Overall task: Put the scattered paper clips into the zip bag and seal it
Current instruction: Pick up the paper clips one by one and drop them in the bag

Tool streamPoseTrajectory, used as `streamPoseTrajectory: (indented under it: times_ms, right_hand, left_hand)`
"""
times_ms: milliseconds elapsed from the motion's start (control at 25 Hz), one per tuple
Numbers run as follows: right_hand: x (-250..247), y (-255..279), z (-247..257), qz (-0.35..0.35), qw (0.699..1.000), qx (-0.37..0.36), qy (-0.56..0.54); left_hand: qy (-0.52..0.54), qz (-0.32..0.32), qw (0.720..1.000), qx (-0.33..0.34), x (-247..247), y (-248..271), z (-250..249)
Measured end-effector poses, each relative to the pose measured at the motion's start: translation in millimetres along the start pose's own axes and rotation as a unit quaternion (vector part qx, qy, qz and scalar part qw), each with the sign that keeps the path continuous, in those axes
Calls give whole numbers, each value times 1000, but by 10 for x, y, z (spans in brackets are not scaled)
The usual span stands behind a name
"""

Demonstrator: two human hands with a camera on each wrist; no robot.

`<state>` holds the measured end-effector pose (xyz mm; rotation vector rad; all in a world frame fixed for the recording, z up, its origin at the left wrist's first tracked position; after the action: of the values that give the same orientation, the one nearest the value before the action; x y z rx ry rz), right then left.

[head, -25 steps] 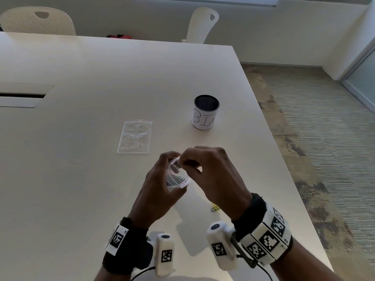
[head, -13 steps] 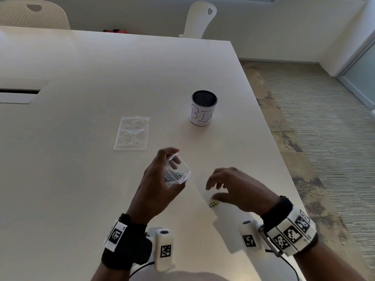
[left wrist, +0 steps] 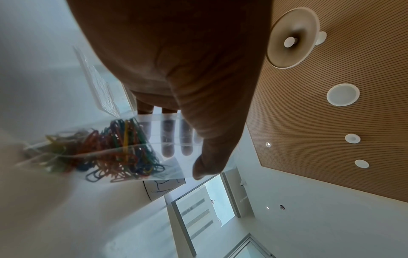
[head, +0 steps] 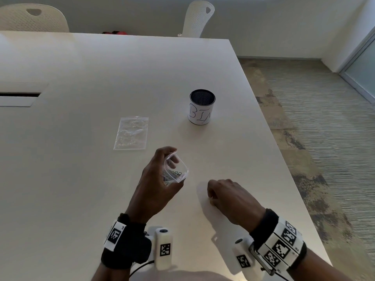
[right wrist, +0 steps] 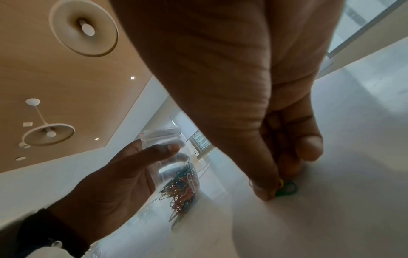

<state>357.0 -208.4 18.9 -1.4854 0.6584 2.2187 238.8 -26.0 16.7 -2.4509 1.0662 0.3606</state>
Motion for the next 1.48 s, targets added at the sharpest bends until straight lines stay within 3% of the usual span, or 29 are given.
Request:
streamPoseTrajectory:
  times_ms: [160, 280, 440, 560, 720, 1320, 1480]
  right_hand:
    - [21, 25, 26, 30, 999, -8, 20]
    - [-129, -8, 8, 13, 999, -20, -35]
    - [-470, -135, 69, -86, 978, -45, -186]
    - [-682, -198, 317, -193, 929, -67, -308]
    - [-730, -277, 637, -262, 897, -84, -346]
    - [-717, -418, 753, -258, 914, -127, -285]
    - [-669, -527, 734, -238, 941, -118, -210]
  left_hand:
    - [-4, -2, 1000, -1, -17, 6, -1]
    - [0, -4, 1000, -6, -21, 16, -13]
    - [-3, -7, 1000, -4, -28, 29, -23]
    - [-10, -6, 1000, -3, -31, 35, -35]
    - [-17, -10, 1000, 1, -56, 35, -61]
    - [-12, -18, 1000, -14, -122, 34, -50]
    - [-14, -15, 1000, -13, -124, 37, -58]
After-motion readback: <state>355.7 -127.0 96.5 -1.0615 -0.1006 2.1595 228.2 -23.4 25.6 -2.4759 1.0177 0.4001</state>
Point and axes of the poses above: each hand's wrist, its own y-axis away from the middle knuckle, its own x-axis out of the palm, z = x × y, the point moved 3 cm from there along -y, towards the middle knuckle, and after that the axes turned 10 degrees about -z, right-handed, at the moved point
